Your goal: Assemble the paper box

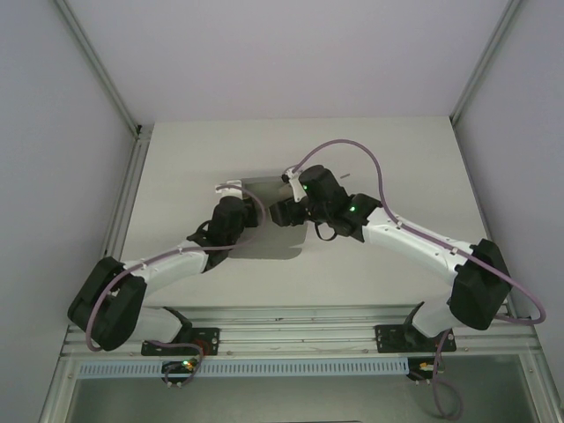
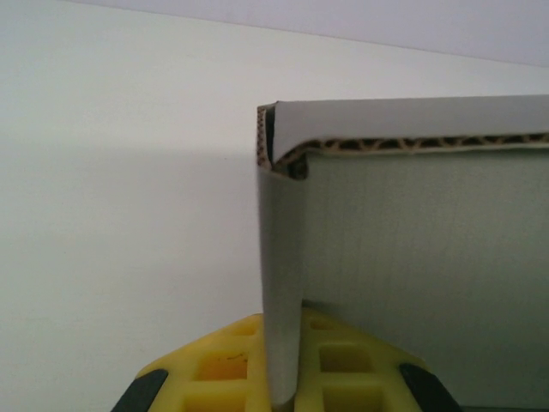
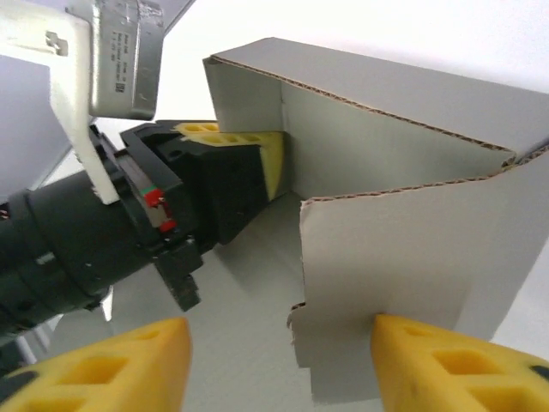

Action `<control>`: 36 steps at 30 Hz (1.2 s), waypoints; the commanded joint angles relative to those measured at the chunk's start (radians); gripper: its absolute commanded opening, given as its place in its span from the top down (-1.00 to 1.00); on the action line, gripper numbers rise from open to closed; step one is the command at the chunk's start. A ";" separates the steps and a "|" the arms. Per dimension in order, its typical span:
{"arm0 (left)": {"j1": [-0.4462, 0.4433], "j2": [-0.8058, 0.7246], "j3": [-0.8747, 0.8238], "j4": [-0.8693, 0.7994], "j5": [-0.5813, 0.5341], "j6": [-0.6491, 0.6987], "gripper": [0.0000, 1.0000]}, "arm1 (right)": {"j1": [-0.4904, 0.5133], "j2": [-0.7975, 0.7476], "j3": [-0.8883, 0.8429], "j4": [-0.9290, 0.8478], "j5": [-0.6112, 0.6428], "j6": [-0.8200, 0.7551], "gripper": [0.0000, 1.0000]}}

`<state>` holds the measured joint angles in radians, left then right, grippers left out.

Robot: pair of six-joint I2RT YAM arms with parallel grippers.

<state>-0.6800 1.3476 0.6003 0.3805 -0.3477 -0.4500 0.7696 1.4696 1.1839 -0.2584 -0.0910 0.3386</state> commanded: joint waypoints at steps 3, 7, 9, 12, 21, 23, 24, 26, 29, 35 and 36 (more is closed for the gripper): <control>0.005 0.000 -0.018 0.067 0.031 0.005 1.00 | 0.012 -0.169 -0.017 -0.052 0.077 -0.047 -0.41; 0.020 -0.007 -0.031 0.082 0.047 0.022 1.00 | 0.004 -0.316 -0.070 -0.124 0.216 -0.083 -0.67; 0.022 -0.014 -0.039 0.094 0.056 0.033 1.00 | -0.011 -0.390 -0.099 -0.149 0.259 -0.091 -0.86; 0.026 -0.029 -0.055 0.121 0.074 0.051 1.00 | -0.091 -0.508 -0.158 -0.169 0.271 -0.102 -0.99; 0.026 -0.086 -0.109 0.230 0.166 0.099 1.00 | -0.580 -0.558 -0.240 -0.229 -0.027 -0.054 -0.96; 0.025 -0.093 -0.105 0.224 0.173 0.102 1.00 | -0.622 -0.500 -0.259 -0.173 -0.185 -0.071 -0.86; 0.024 -0.095 -0.102 0.216 0.175 0.106 1.00 | -0.624 -0.459 -0.260 -0.144 -0.260 -0.077 -0.82; 0.024 -0.097 -0.097 0.206 0.176 0.108 1.00 | -0.617 -0.387 -0.252 -0.098 -0.403 -0.097 -0.68; 0.023 -0.100 -0.094 0.213 0.186 0.110 1.00 | -0.553 -0.276 -0.212 -0.087 -0.464 -0.148 -0.48; 0.017 -0.095 -0.087 0.206 0.171 0.114 1.00 | -0.449 -0.167 -0.176 -0.026 -0.561 -0.176 -0.48; 0.018 -0.093 -0.087 0.205 0.170 0.115 1.00 | -0.434 -0.166 -0.182 -0.004 -0.578 -0.178 -0.50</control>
<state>-0.6563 1.2675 0.5018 0.5545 -0.1902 -0.3504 0.3019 1.3018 0.9783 -0.3393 -0.5461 0.1921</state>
